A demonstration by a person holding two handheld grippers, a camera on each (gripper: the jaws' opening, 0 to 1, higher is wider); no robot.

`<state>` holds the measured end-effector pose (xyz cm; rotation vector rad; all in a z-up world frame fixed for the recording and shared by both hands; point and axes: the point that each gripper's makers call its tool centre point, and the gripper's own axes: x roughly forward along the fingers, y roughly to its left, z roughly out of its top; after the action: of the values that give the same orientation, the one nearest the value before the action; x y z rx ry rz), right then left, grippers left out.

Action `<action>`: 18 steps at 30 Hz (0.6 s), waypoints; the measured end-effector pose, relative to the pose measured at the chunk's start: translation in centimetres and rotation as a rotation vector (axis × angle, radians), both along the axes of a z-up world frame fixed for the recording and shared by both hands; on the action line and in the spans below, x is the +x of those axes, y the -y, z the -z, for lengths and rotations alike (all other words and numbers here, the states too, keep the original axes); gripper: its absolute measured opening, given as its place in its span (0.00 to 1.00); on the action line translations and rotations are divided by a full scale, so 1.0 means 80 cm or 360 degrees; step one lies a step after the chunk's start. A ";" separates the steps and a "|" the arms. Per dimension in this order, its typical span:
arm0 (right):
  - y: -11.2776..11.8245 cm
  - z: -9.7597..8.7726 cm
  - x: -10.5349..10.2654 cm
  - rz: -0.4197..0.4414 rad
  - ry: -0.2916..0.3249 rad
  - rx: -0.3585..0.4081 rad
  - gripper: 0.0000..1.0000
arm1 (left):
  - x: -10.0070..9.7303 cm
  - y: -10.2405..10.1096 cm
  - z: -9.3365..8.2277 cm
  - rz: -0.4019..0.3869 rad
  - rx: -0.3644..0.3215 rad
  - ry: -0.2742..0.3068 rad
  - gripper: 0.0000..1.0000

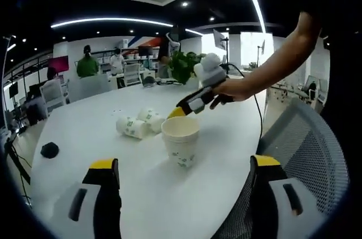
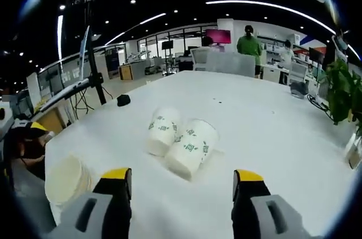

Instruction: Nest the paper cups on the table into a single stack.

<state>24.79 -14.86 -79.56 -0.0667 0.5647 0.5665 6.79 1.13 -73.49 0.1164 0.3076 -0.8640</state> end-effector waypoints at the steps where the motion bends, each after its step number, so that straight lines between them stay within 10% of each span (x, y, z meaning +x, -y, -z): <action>1: 0.000 0.000 0.001 0.0008 -0.0006 0.0003 0.70 | 0.000 0.000 0.000 -0.0002 -0.0005 -0.0005 0.97; 18: -0.019 0.020 0.040 0.0029 -0.0099 -0.0017 0.68 | -0.003 0.002 0.004 0.0010 0.0004 -0.0024 0.99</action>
<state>28.00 -13.31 -81.19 -0.0543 0.6284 0.5492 6.54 0.97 -73.80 0.1129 0.3228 -0.8710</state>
